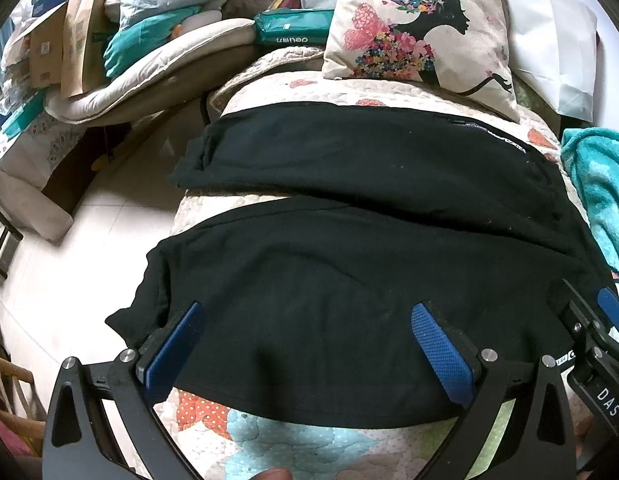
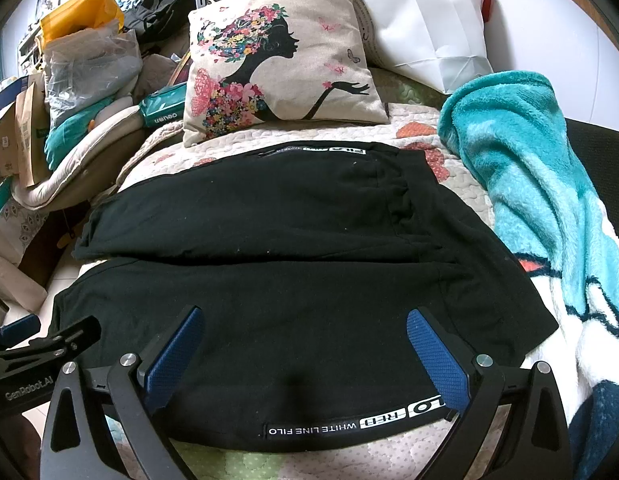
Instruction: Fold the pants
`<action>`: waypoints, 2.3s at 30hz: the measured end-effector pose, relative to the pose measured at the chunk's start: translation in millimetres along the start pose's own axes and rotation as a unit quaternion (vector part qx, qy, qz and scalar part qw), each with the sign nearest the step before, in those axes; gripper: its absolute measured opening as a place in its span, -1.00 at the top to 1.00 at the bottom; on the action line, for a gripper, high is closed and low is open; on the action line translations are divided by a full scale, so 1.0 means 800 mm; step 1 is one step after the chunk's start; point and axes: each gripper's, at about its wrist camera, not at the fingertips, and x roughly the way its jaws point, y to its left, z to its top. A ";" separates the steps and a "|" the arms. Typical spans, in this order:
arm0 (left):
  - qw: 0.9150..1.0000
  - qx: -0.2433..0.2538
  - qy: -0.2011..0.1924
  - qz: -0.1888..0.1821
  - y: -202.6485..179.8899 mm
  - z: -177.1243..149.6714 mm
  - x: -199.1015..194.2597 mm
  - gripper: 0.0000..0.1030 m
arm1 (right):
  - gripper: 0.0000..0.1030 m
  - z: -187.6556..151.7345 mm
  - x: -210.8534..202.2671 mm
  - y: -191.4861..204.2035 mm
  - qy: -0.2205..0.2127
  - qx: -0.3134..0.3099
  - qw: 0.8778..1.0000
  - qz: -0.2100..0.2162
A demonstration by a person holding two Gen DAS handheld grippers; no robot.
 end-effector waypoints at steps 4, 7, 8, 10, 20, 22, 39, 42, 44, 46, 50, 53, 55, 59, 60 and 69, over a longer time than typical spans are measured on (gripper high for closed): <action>1.000 0.001 0.000 0.000 0.001 0.000 0.001 -1.00 | -1.00 0.000 0.000 0.000 0.000 0.000 1.000 0.000; 1.000 0.001 0.001 -0.001 0.001 0.000 0.002 -1.00 | -1.00 0.000 0.000 0.000 0.001 0.000 1.000 0.000; 1.000 0.002 0.001 -0.001 0.000 -0.001 0.002 -1.00 | -1.00 0.000 0.000 0.001 0.001 0.000 1.000 0.000; 1.000 0.002 0.001 0.000 0.000 -0.001 0.002 -1.00 | -1.00 0.000 0.000 0.001 0.000 0.000 1.000 0.000; 1.000 0.002 -0.011 0.005 -0.004 0.006 0.000 -1.00 | -1.00 0.001 -0.001 0.001 -0.003 -0.002 1.000 -0.003; 1.000 0.002 -0.015 0.006 -0.003 0.006 -0.004 -1.00 | -1.00 0.000 -0.003 0.002 -0.010 -0.005 1.000 -0.010; 0.999 0.017 -0.030 0.013 -0.008 0.006 -0.013 -1.00 | -1.00 -0.002 -0.018 -0.001 -0.030 -0.044 0.997 -0.052; 0.999 0.018 -0.028 0.013 -0.008 0.006 -0.013 -1.00 | -1.00 -0.004 -0.024 -0.004 -0.032 -0.047 0.997 -0.059; 0.999 0.019 -0.028 0.012 -0.008 0.005 -0.013 -1.00 | -1.00 -0.006 -0.027 -0.006 -0.033 -0.046 0.996 -0.063; 0.999 0.021 -0.030 0.013 -0.008 0.003 -0.014 -1.00 | -1.00 -0.009 -0.030 -0.009 -0.032 -0.044 0.996 -0.066; 0.999 0.020 -0.032 0.012 -0.006 0.001 -0.017 -1.00 | -1.00 -0.015 -0.035 -0.012 -0.029 -0.045 0.996 -0.072; 0.999 0.019 -0.034 0.014 -0.006 0.000 -0.018 -1.00 | -1.00 -0.018 -0.038 -0.011 -0.029 -0.051 0.995 -0.075; 0.999 0.017 -0.034 0.014 -0.005 0.000 -0.018 -1.00 | -1.00 -0.020 -0.040 -0.010 -0.030 -0.054 0.995 -0.075; 0.999 0.015 -0.030 0.013 -0.004 0.000 -0.017 -1.00 | -1.00 -0.023 -0.040 -0.010 -0.027 -0.056 0.995 -0.077; 0.999 0.015 -0.030 0.012 -0.004 0.000 -0.016 -1.00 | -1.00 -0.023 -0.040 -0.011 -0.026 -0.055 0.995 -0.077; 1.000 0.014 -0.025 0.011 -0.004 -0.004 -0.013 -1.00 | -1.00 -0.026 -0.038 -0.012 -0.021 -0.052 0.995 -0.079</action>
